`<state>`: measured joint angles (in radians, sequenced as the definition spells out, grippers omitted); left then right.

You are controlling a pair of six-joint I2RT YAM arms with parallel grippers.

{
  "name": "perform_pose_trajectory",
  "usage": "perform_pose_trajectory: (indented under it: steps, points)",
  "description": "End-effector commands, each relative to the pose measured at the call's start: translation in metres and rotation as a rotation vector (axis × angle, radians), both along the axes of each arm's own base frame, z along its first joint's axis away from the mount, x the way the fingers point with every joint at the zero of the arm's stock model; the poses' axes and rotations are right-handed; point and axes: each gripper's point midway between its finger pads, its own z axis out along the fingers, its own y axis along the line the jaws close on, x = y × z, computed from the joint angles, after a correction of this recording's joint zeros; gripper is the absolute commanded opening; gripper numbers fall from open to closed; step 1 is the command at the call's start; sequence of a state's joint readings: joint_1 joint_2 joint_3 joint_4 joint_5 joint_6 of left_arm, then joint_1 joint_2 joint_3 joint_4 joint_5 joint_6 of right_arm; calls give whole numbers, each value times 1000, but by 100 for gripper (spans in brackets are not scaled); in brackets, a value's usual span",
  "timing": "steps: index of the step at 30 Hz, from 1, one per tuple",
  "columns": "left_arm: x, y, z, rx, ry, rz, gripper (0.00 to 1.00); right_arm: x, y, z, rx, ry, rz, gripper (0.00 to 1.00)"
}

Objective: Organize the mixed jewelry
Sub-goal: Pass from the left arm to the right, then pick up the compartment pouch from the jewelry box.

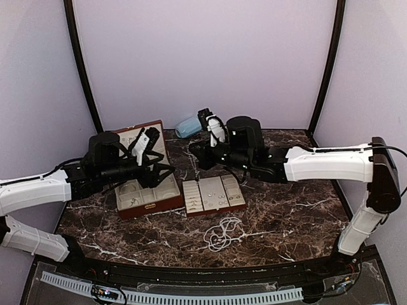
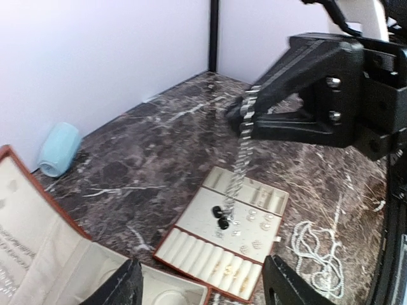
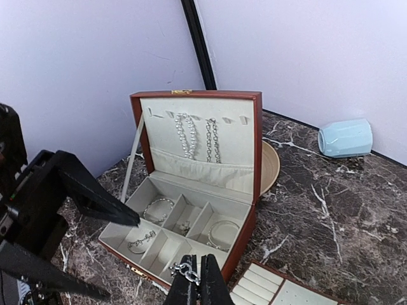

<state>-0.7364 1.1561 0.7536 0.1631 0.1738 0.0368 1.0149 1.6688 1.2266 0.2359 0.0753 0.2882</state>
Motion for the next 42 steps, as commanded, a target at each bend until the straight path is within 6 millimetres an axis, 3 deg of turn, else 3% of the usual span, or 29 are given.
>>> perform_pose_trajectory:
  steps: [1,4,8,15,21,27,42]
  points:
    - [31,50,17,-88,-46,230,69,10,-5,28,-38,-52,-67,0]
    - [57,88,1,-61,-13,408,71,17,-3,40,-47,-63,-92,0]
    - [81,108,-23,-34,42,491,71,23,2,48,-54,-66,-102,0]
    - [119,119,-51,7,129,508,68,23,13,53,-38,-63,-70,0]
    - [143,123,-53,41,115,516,67,21,17,52,-33,-61,-41,0]
    - [154,125,-71,135,126,508,64,17,18,51,-19,-53,-10,0]
    - [153,144,-100,295,101,550,61,7,20,52,25,-41,49,0]
